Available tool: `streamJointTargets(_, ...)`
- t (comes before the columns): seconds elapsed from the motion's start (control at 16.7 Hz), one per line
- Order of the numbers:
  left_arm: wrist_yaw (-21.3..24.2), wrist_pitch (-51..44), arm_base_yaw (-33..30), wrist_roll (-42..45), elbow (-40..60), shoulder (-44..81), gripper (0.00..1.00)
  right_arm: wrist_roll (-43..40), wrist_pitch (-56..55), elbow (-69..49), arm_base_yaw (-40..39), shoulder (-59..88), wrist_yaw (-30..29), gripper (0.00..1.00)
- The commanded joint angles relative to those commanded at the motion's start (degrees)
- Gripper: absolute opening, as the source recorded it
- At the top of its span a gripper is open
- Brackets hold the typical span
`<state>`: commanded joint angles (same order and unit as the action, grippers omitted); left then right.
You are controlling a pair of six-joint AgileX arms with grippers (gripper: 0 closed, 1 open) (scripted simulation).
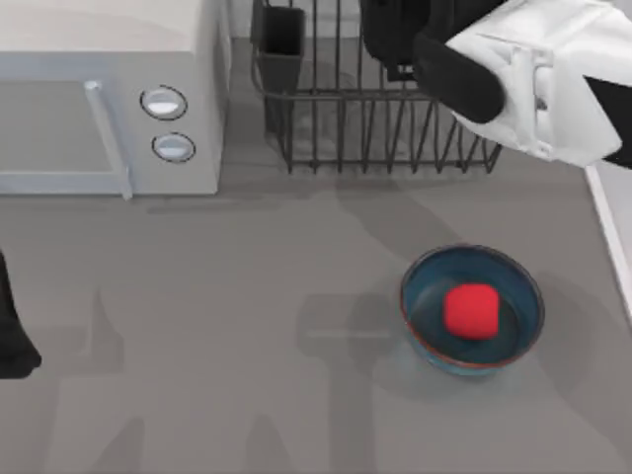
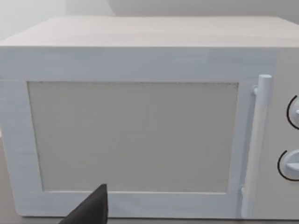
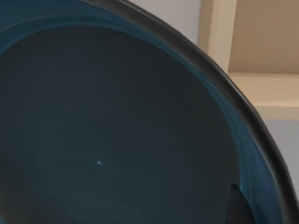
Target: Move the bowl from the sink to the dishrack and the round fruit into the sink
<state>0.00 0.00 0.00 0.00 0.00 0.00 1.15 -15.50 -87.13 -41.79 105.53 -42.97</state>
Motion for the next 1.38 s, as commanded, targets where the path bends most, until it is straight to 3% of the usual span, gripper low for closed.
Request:
streamJointTargets(0.36, 0.0, 0.0, 0.0, 0.0, 0.0, 0.0, 1.0, 0.0, -21.4, 8.1, 4.6, 8.9, 2.6, 0.0)
streamJointTargets(0.78, 0.0, 0.0, 0.0, 0.0, 0.0, 0.0, 1.0, -0.1, -24.6, 10.8, 5.6, 11.6, 4.9, 0.0)
streamJointTargets(1.38, 0.0, 0.0, 0.0, 0.0, 0.0, 0.0, 1.0, -0.1, -24.6, 10.8, 5.6, 11.6, 4.9, 0.75)
